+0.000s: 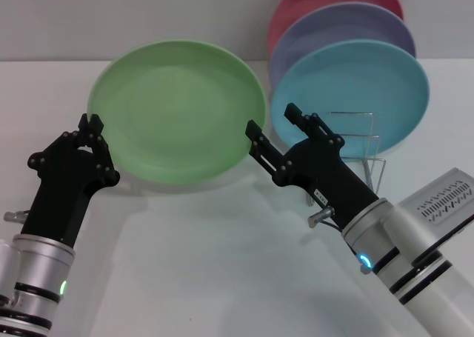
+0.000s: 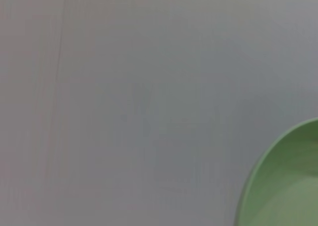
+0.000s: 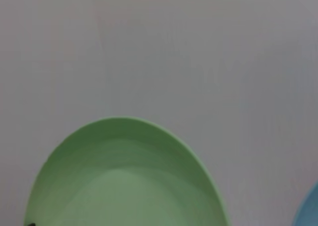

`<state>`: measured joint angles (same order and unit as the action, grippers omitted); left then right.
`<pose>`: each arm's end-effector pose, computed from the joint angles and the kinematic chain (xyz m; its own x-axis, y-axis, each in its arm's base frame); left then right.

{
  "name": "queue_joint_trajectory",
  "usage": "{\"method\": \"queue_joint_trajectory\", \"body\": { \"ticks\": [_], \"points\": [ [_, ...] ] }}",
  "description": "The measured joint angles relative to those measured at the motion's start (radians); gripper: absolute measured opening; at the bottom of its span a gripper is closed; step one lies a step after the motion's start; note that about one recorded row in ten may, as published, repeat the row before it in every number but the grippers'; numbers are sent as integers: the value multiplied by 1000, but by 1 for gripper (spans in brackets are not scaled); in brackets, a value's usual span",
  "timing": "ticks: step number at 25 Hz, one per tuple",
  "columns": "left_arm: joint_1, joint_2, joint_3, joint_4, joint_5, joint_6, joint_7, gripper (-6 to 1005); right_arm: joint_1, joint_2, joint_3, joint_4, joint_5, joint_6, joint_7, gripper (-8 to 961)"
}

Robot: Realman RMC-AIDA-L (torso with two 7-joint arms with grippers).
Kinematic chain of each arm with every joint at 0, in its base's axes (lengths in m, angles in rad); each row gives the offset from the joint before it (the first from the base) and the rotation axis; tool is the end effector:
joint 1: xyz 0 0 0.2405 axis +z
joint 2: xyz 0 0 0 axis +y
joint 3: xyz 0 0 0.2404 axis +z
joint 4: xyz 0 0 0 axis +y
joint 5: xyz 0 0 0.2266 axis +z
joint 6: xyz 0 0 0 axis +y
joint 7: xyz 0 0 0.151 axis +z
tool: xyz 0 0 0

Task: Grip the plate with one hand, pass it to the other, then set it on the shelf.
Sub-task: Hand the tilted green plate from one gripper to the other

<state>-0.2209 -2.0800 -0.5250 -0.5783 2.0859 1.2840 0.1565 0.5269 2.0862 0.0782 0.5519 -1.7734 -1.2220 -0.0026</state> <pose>-0.2619 0.2769 -0.0688 0.6443 -0.1456 0.7508 0.7176 -0.2243 -0.6594 0.2037 0.2942 -0.1255 0.5860 -0.0056 -0.8103 -0.6776 -0.5518 -0.4862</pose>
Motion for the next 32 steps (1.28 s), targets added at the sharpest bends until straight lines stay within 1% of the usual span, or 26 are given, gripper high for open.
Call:
{"method": "queue_joint_trajectory", "body": {
  "ticks": [3,16,20,23,25,29,32],
  "points": [
    [0,0,7,0,0,0,0,85,4,-2,0,-3,0,0,-2,713],
    [-3,0,8,6,-6,3,1,88,26,-1,4,-14,0,30,-2,625],
    [-5,0,7,6,-40,3,19,89,40,0,14,-15,0,55,-2,598],
    [-5,0,17,-6,-73,3,73,89,49,0,21,-16,0,73,-2,492],
    [-4,0,19,-7,-76,3,76,90,54,0,27,-16,0,86,-2,421],
    [0,0,19,-9,-91,4,85,91,65,0,30,-15,0,94,-2,422],
    [6,0,28,-16,-97,17,122,91,72,-1,38,-15,0,107,-2,422]
  ]
}}
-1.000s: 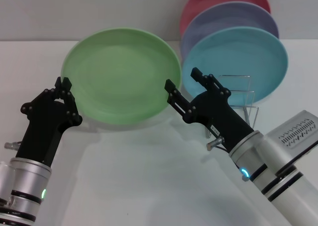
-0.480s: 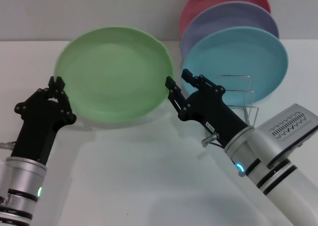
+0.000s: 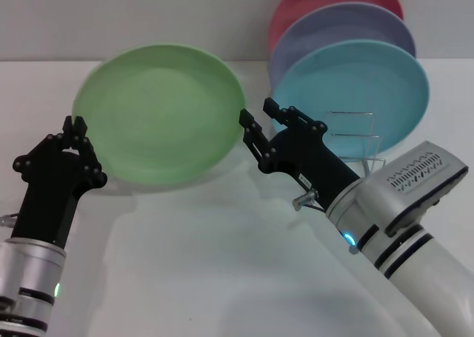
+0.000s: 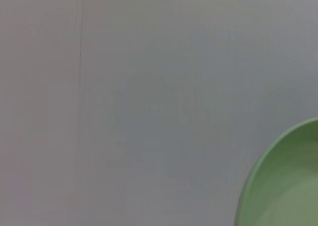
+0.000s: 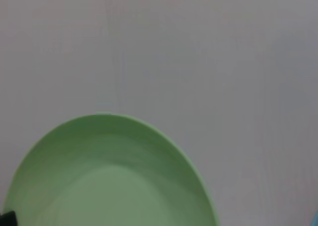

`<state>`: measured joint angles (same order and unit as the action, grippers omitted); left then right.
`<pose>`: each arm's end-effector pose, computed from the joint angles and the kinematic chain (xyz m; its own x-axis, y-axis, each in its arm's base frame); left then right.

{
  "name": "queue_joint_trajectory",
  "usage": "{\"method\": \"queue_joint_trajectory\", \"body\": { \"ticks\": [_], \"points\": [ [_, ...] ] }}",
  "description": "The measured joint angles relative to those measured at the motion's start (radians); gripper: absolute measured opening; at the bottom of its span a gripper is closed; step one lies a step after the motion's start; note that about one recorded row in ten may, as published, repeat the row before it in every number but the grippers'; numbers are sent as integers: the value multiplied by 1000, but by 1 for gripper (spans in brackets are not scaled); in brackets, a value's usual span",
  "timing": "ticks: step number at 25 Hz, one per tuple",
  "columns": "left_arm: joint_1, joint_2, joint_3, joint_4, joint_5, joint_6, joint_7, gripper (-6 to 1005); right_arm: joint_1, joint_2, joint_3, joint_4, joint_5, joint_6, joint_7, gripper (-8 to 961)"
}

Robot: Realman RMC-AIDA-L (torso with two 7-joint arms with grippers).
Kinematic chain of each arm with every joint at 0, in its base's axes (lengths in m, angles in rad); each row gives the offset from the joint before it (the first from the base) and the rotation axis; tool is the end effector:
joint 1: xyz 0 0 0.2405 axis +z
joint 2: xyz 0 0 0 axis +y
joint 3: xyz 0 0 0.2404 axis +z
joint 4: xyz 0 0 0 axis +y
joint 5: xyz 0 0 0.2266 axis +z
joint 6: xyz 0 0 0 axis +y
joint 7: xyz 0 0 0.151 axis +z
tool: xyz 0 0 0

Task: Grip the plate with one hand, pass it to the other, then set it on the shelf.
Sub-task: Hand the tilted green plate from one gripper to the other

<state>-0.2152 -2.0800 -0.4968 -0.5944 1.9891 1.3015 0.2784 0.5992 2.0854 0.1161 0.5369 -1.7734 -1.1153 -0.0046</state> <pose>-0.2673 0.2749 -0.0652 0.7027 -0.1534 0.6947 0.6795 -0.1446 -0.7193 0.1943 0.3168 -0.1314 0.6316 -0.0326 -0.7746 -0.6488 -0.5692 -0.5050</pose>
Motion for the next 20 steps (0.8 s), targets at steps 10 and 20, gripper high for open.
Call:
{"method": "queue_joint_trajectory", "body": {
  "ticks": [10,20],
  "points": [
    [-1,0,55,-9,-40,35,85,94,19,-2,4,-1,-2,29,0,422],
    [-6,0,73,-32,-90,32,151,96,21,-1,4,-2,-3,35,0,421]
  ]
}}
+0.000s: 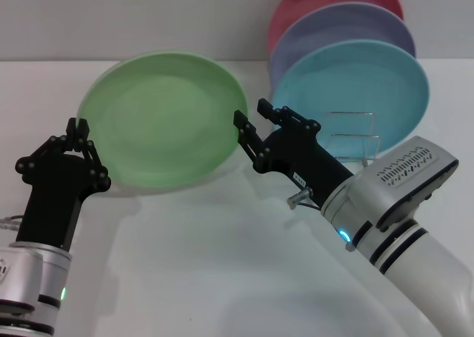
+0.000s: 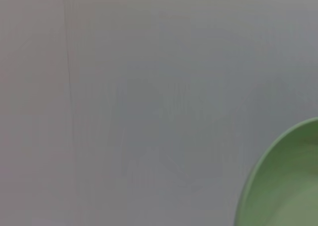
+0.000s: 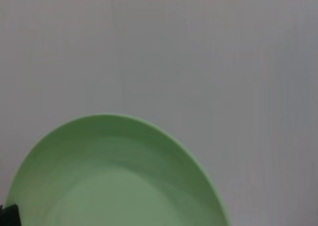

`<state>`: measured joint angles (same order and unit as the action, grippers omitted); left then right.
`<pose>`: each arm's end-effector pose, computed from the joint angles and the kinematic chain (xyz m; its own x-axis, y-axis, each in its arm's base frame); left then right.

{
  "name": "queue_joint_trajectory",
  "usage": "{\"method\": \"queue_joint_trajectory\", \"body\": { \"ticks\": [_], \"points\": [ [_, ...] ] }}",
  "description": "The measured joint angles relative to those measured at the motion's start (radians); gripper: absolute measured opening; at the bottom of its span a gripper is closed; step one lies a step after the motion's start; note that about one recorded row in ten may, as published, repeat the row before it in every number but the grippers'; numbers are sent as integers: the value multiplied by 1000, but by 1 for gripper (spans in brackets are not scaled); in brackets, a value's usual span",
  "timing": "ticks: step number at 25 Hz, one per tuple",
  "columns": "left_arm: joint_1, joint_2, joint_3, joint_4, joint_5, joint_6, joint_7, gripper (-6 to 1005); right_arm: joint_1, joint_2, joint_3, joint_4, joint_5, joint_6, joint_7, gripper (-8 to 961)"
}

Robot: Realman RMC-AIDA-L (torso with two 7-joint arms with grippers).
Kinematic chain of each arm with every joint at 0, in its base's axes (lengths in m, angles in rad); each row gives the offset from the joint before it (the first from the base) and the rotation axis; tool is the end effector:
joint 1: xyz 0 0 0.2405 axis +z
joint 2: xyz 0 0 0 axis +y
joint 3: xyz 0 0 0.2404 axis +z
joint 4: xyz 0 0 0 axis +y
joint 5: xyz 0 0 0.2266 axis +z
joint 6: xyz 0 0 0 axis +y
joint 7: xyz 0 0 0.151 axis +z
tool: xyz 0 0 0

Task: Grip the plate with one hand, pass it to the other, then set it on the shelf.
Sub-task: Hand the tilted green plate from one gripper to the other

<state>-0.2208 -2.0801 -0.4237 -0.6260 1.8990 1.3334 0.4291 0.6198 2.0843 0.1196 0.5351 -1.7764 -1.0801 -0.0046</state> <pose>-0.2611 0.2693 -0.0696 0.7666 -0.1684 0.6196 0.6092 -0.1141 -0.7848 0.1915 0.3214 -0.1346 0.6486 -0.0455 -0.7598 -0.6356 -0.5815 -0.5078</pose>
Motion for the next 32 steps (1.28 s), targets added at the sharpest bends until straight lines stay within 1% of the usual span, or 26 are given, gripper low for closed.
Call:
{"method": "queue_joint_trajectory", "body": {
  "ticks": [9,11,16,27,32],
  "points": [
    [9,0,7,-16,-7,10,64,98,3,0,1,0,-4,19,0,422],
    [8,0,13,-24,-23,6,89,98,3,0,20,0,-30,29,0,422],
    [7,0,17,-25,-28,7,96,99,1,0,49,1,-63,48,0,422],
    [9,0,30,-37,-51,22,138,102,0,0,53,-1,-64,49,0,421],
    [9,0,40,-37,-51,29,146,103,2,0,54,-7,-64,49,0,341]
  ]
}}
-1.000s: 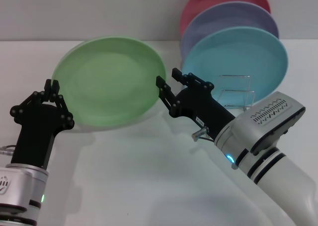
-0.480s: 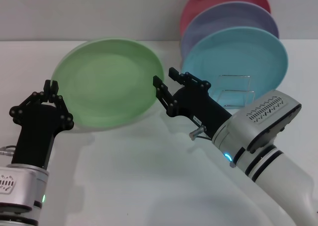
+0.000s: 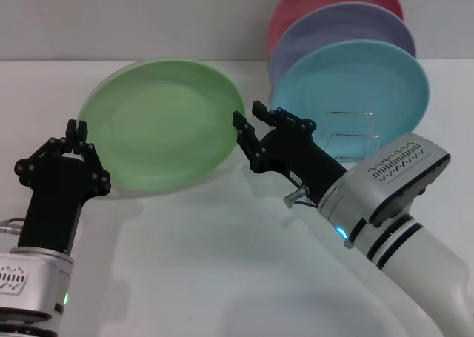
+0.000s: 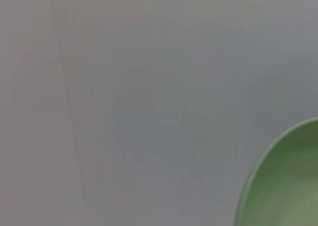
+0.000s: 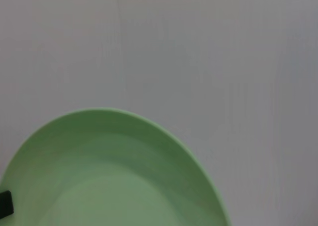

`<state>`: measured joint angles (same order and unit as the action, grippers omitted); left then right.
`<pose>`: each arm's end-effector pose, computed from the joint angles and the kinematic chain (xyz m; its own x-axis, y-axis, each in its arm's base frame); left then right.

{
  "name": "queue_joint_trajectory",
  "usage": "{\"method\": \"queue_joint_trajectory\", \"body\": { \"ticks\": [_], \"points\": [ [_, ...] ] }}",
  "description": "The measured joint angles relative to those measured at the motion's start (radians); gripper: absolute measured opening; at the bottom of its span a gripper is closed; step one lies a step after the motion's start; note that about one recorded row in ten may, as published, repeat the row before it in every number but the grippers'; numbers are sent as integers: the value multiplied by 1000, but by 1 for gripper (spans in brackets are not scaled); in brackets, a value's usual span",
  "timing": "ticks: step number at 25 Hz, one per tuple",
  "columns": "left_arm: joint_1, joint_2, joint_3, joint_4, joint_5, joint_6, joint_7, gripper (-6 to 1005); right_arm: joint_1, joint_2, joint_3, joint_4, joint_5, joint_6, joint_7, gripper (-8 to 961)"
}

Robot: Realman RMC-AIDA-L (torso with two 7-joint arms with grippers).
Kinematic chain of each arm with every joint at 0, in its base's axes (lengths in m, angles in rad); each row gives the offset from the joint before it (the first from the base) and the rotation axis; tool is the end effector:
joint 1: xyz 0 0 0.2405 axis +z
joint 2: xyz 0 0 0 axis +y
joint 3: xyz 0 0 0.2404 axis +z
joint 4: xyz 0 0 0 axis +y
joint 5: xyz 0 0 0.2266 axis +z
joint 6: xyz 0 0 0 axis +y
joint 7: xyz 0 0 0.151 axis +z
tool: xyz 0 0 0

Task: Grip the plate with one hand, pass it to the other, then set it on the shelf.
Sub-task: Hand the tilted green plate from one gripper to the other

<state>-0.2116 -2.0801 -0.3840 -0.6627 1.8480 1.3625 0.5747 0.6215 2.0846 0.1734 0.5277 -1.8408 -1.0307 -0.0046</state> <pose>-0.2560 0.2627 -0.0714 0.8235 -0.1810 0.5377 0.5336 -0.0750 -0.8424 0.1906 0.3266 -0.1366 0.6716 -0.0522 -0.7390 -0.6173 -0.5910 -0.5192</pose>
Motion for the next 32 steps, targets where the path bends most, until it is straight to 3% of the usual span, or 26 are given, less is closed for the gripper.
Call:
{"method": "queue_joint_trajectory", "body": {
  "ticks": [32],
  "points": [
    [-11,0,10,2,0,0,14,110,13,-1,27,-10,-13,27,0,209]
  ]
}}
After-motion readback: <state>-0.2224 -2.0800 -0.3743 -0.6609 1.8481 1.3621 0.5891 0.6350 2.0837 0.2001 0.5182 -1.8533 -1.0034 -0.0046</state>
